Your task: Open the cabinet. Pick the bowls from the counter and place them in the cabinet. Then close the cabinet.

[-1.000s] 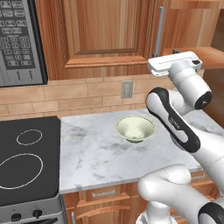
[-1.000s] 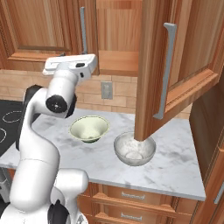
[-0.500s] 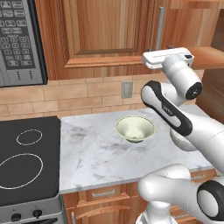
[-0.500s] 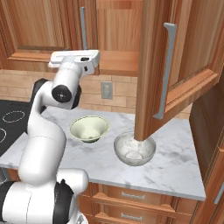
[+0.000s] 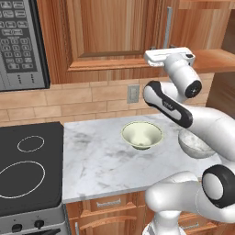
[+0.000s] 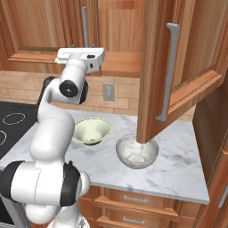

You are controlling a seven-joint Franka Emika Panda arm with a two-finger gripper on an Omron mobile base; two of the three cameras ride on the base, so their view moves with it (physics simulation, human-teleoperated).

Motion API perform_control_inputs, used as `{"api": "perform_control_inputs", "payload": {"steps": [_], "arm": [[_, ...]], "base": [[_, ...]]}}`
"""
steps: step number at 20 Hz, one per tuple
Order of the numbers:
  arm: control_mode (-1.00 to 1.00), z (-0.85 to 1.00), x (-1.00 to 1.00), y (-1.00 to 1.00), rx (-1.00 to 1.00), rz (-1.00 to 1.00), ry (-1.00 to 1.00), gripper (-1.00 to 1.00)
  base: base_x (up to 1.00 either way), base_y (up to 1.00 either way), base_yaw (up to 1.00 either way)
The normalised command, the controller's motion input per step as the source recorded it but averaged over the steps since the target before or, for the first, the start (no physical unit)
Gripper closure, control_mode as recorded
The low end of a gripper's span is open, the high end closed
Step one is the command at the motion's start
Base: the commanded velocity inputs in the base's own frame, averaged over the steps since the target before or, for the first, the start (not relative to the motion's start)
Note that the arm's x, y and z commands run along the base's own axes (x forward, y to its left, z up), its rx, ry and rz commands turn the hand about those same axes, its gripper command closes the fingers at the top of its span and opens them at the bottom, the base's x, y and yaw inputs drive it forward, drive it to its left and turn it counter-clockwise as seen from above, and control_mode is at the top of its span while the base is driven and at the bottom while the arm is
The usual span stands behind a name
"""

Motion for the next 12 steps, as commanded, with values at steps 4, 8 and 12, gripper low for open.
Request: {"api": "perform_control_inputs", "payload": {"steps": [4, 8, 12], "arm": [[-1.0, 0.0, 0.46, 0.0, 0.05, 0.0, 0.0, 1.0], [-1.0, 0.0, 0.54, 0.0, 0.06, 0.0, 0.03, 1.0], [-1.0, 0.0, 0.67, 0.0, 0.05, 0.0, 0.17, 1.0]], "base": [[0.0, 0.0, 0.0], [0.0, 0.0, 0.0], [0.0, 0.0, 0.0]]}}
